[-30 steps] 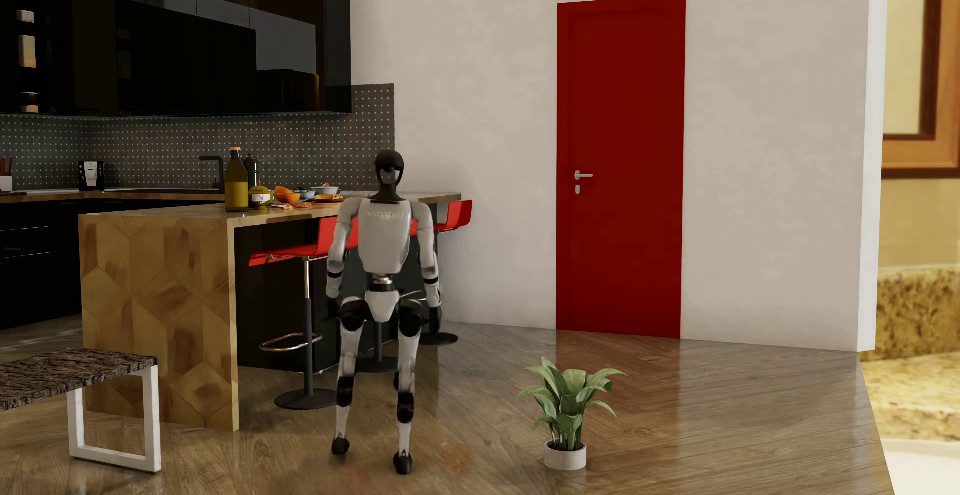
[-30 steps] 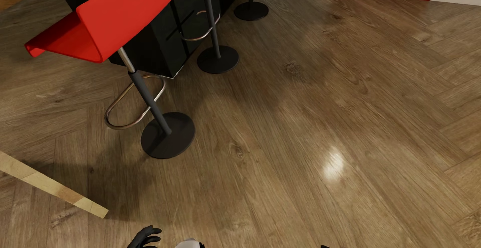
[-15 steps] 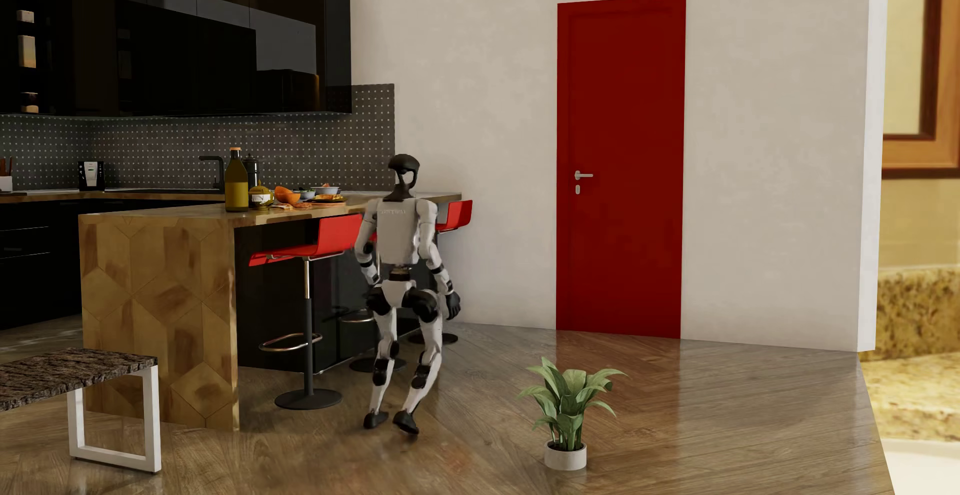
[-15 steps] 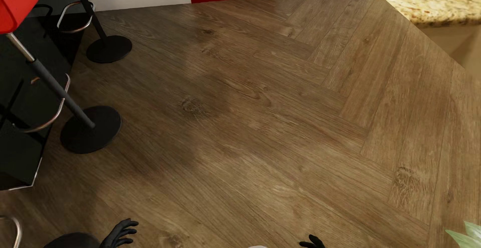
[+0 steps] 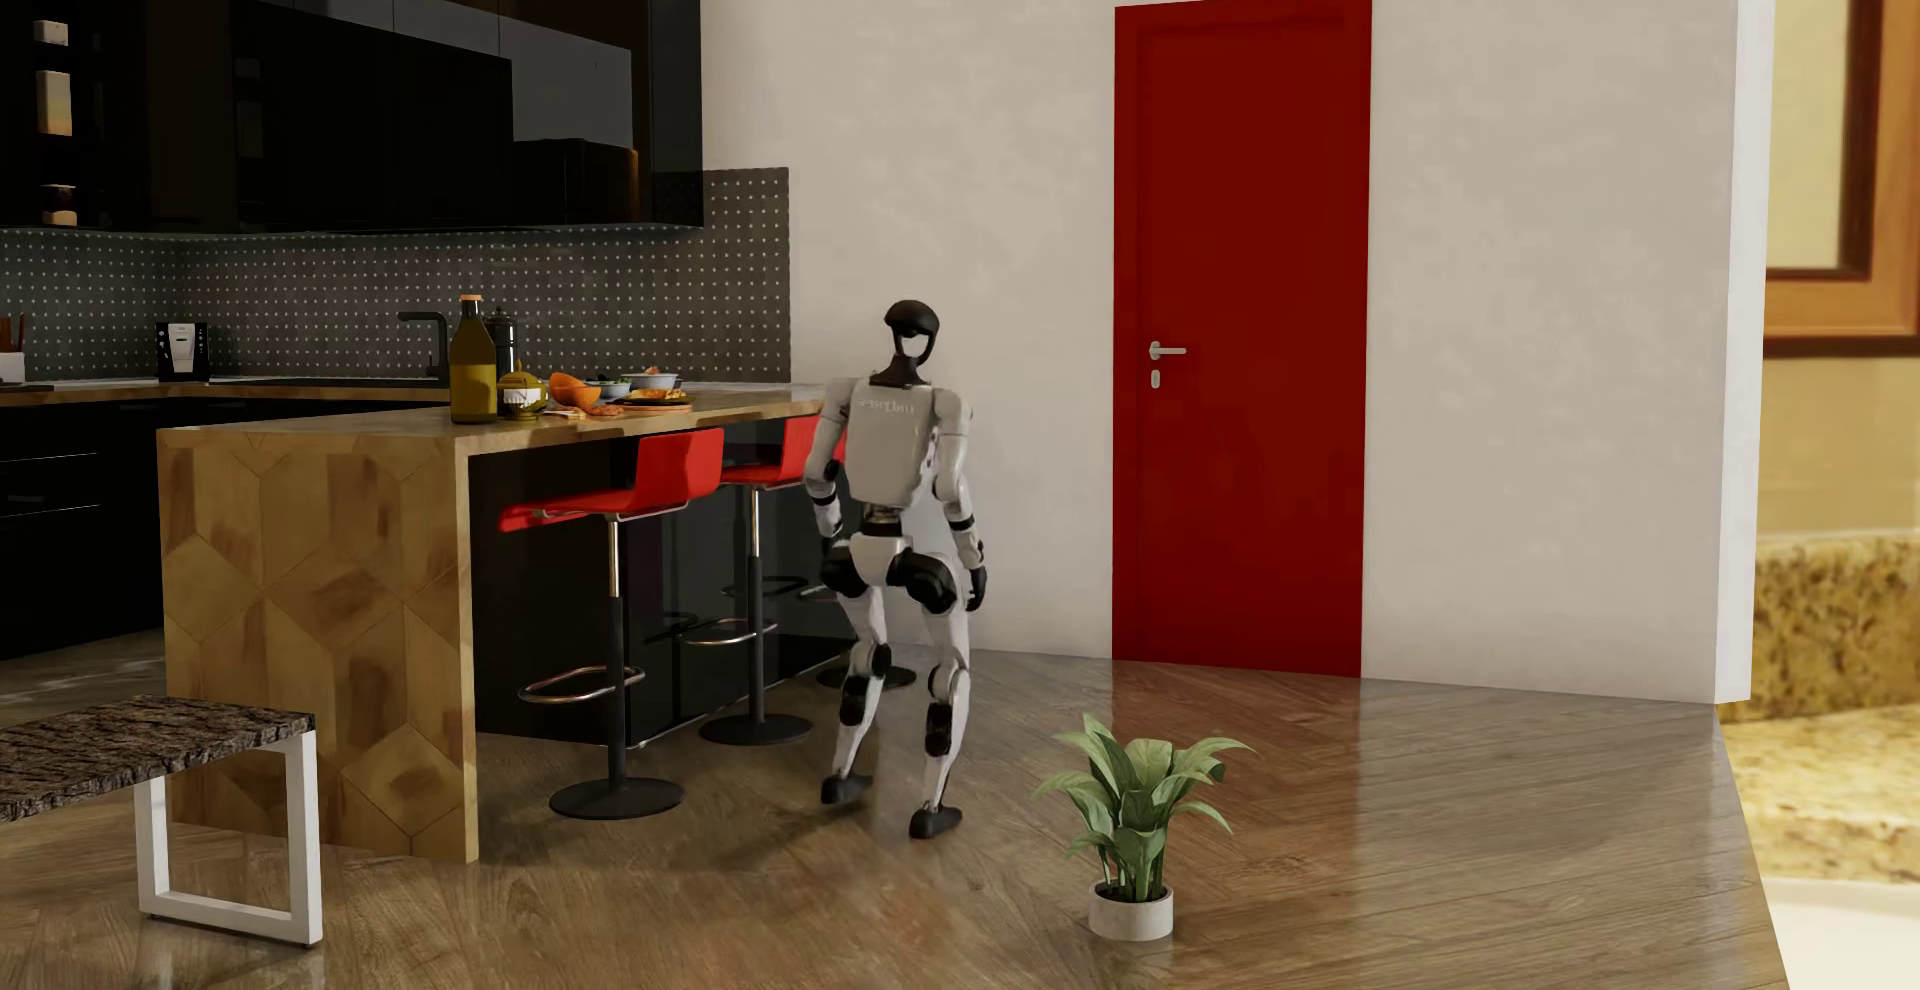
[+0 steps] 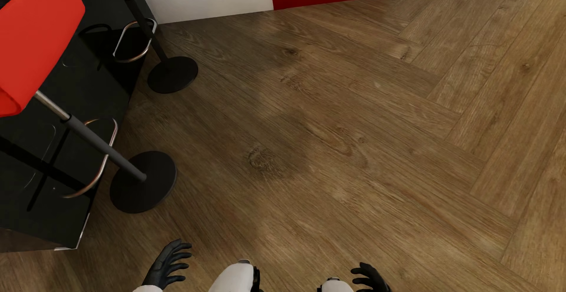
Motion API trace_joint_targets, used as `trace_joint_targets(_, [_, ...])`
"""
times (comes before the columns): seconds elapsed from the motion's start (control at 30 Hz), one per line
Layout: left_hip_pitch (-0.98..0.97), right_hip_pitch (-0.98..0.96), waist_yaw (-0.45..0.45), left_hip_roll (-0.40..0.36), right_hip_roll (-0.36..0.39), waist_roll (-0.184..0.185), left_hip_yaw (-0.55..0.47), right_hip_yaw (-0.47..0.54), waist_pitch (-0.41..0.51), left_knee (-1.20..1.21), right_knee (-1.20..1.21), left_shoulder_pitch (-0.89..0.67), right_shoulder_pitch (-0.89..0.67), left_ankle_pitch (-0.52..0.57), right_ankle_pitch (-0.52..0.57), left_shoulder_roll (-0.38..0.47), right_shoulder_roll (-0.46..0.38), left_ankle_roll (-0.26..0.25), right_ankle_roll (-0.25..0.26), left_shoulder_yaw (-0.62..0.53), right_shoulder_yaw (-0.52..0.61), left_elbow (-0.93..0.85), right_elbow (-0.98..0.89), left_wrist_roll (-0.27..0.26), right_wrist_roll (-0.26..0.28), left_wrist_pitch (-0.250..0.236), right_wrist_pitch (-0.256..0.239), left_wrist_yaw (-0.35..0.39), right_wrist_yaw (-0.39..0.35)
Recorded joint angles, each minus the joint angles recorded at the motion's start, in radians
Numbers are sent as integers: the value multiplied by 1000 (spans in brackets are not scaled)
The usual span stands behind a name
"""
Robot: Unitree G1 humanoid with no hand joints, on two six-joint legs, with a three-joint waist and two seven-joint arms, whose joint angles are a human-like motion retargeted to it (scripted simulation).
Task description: Avoid the plant
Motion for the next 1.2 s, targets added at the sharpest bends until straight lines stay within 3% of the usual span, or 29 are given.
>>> trace_joint_targets(0.03, [-22,22,17,2,9,12,15,-9,-13,-44,-1,-17,8,-9,4,12,12,-17,-1,12,16,12,1,-12,36,-22,-25,-23,2])
trace_joint_targets(0.07, [-24,9,7,6,19,28,29,-23,-18,-124,68,-13,8,56,42,23,10,-22,-19,19,33,23,-39,-20,68,-58,-37,-42,4])
trace_joint_targets(0.1, [12,-48,-28,32,41,41,36,-34,-27,-269,206,-9,23,210,141,47,15,-2,-2,22,18,70,-103,-24,91,-107,-35,-47,12])
trace_joint_targets(0.13, [30,-114,-65,25,50,8,40,-14,-55,-320,307,6,30,311,205,77,18,87,25,9,14,96,-105,-36,108,-145,-33,-35,26])
trace_joint_targets(0.17, [50,-139,-73,14,38,-48,65,5,-72,-321,281,22,25,301,138,66,6,243,36,-10,25,34,-62,-54,115,-146,-20,-5,44])
trace_joint_targets(0.2, [41,-115,-47,12,2,-88,75,29,-92,-282,121,9,21,269,48,27,-20,276,35,-32,-11,6,4,-62,110,-148,6,19,62])
trace_joint_targets(0.23, [24,-93,-22,12,-27,-108,65,13,-111,-233,37,-4,15,187,94,-8,-35,258,40,-58,-41,13,63,-56,105,-148,41,34,62])
trace_joint_targets(0.27, [24,-81,-30,8,-24,-117,42,3,-115,-214,30,17,-8,126,93,10,-36,209,36,-72,-20,24,41,-31,105,-141,95,31,47])
trace_joint_targets(0.33, [49,-49,-37,17,-9,-105,18,-3,-114,-249,-19,71,-10,165,115,35,-13,96,35,-18,-31,24,-8,29,117,-66,151,-13,44])
trace_joint_targets(0.37, [55,-37,-33,18,-9,-97,19,-3,-114,-264,-50,68,-1,154,132,45,2,86,38,-9,-30,26,3,43,122,-21,153,-35,46])
trace_joint_targets(0.4, [69,-18,-23,20,-6,-80,20,-5,-106,-279,-79,71,18,151,140,37,1,108,42,-3,-23,26,5,40,129,-5,141,-53,49])
trace_joint_targets(0.47, [109,-3,-28,3,-16,-68,20,-8,-84,-354,-85,71,-9,253,94,45,-2,198,31,-7,-5,31,17,1,140,-7,107,-74,52])
trace_joint_targets(0.5, [109,-13,-20,2,-9,-70,17,-4,-85,-372,-53,71,-8,287,39,58,-10,196,-42,-26,-22,35,7,-24,140,-18,84,-70,56])
trace_joint_targets(0.53, [114,-14,0,4,-11,-81,20,0,-83,-379,-37,80,13,290,-1,63,-19,148,-39,-30,-26,8,-10,-45,133,-20,59,-58,53])
trace_joint_targets(0.57, [106,-1,7,11,-19,-77,16,-7,-81,-347,-61,87,8,222,40,31,-47,125,105,-12,-39,-1,18,-61,117,-19,42,-39,51])
trace_joint_targets(0.6, [92,9,0,11,-21,-77,17,-15,-88,-314,-96,68,2,136,121,-5,-42,125,35,-7,-55,15,22,-66,98,-9,43,-27,39])
trace_joint_targets(0.67, [72,2,7,22,0,-54,1,-7,-111,-189,-120,34,35,1,177,-4,-17,128,42,-23,-59,-7,29,-58,80,7,42,-47,14])
trace_joint_targets(0.77, [115,10,-54,37,7,-21,5,-15,-118,-266,-114,32,70,162,137,47,0,147,39,-17,-23,16,14,-21,112,-62,61,-104,40])
trace_joint_targets(0.83, [142,-1,-47,20,-1,-46,4,-13,-124,-326,-75,44,84,242,14,33,16,188,-8,-26,-34,8,13,-11,121,-74,77,-108,54])
trace_joint_targets(0.87, [154,-9,-28,9,-9,-80,11,-1,-124,-355,-55,52,68,262,-23,49,4,163,-31,-30,-10,10,21,-13,125,-69,87,-104,48])
trace_joint_targets(0.93, [127,8,-9,0,-25,-100,0,-17,-123,-312,-128,71,35,134,117,23,2,175,60,-18,-46,4,22,-24,143,-15,100,-73,41])
trace_joint_targets(0.97, [116,11,-21,-5,-25,-103,-8,-22,-119,-291,-144,72,19,65,136,17,11,168,18,-22,-54,14,20,-36,154,15,103,-63,43])
trace_joint_targets(1.0, [99,8,-21,7,-19,-89,-8,-24,-117,-261,-154,63,45,6,134,17,18,156,67,-13,-66,19,-14,-50,147,26,97,-67,52])
trace_joint_targets(1.03, [97,0,-33,17,-16,-83,-1,-27,-112,-268,-140,46,74,44,104,27,22,139,35,-9,-57,28,-33,-60,129,21,85,-79,67])
trace_joint_targets(1.07, [103,-9,-51,33,-8,-78,13,-18,-110,-304,-139,43,74,126,79,39,25,117,44,-14,-47,38,-13,-63,104,-5,81,-94,84])
trace_joint_targets(1.1, [121,-17,-67,25,-5,-88,15,-4,-99,-341,-110,36,85,195,22,57,35,114,14,-11,-30,27,-12,-56,93,-26,81,-106,89])
trace_joint_targets(1.13, [124,-32,-78,15,2,-99,11,15,-100,-369,-46,31,87,248,-52,76,19,141,-43,-13,-12,35,-7,-45,96,-57,80,-110,83])
trace_joint_targets(1.17, [113,-37,-64,5,3,-113,12,31,-111,-384,46,30,96,270,-118,71,6,199,-49,-27,-12,43,-22,-33,108,-76,88,-97,64])
trace_joint_targets(1.2, [92,-6,-35,-2,-8,-127,6,37,-120,-384,107,48,88,262,-154,64,-9,210,6,-27,-21,46,-23,-29,122,-79,101,-77,42])
